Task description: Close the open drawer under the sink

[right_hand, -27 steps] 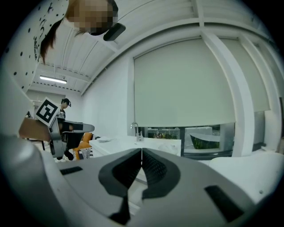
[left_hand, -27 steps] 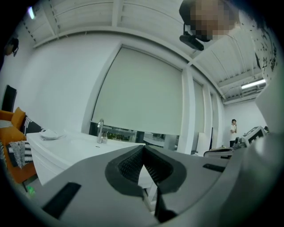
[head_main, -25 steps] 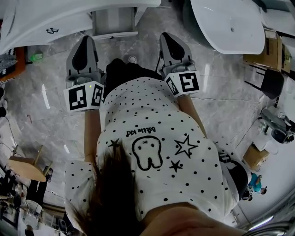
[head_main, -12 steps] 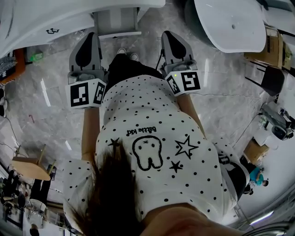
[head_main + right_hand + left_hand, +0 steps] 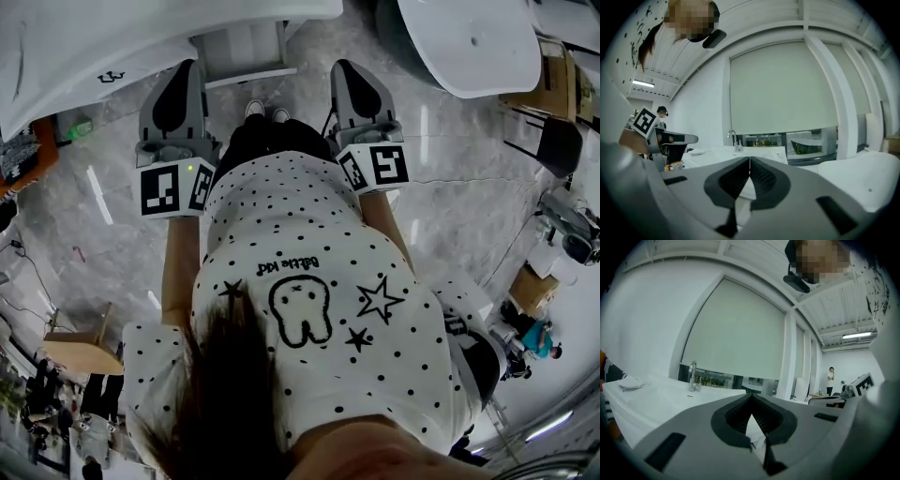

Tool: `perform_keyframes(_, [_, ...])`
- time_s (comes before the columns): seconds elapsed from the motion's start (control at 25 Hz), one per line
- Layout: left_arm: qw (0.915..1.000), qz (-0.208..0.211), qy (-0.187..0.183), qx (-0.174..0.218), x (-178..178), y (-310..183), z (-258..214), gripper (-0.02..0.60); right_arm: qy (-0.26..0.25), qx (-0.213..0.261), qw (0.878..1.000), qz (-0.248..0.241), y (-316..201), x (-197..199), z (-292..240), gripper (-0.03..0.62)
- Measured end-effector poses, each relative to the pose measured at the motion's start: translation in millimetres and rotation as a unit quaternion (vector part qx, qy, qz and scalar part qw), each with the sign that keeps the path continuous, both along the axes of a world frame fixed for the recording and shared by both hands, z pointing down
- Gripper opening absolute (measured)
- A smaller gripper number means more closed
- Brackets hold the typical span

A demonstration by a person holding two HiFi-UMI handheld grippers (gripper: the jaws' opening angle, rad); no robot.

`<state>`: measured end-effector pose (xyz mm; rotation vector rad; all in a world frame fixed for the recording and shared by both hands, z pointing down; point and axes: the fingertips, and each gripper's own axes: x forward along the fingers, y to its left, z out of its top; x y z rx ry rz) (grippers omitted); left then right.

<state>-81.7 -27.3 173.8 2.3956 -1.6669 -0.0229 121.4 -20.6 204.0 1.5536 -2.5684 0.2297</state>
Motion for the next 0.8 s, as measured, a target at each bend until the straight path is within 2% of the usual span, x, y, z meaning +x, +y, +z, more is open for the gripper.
perform_keyframes(0.52, [0.9997,0.019,0.005,-0.015,-14.0,-11.2,14.8,0.005,0.004,-0.012,1.0,0.02,-5.0,-13.8,9.7,0.015])
perform_keyframes(0.8, [0.9995,0.021,-0.01,-0.023,-12.9,-10.4,24.9,0.005,0.008,-0.005,1.0,0.013,-10.8,-15.9,6.4,0.014])
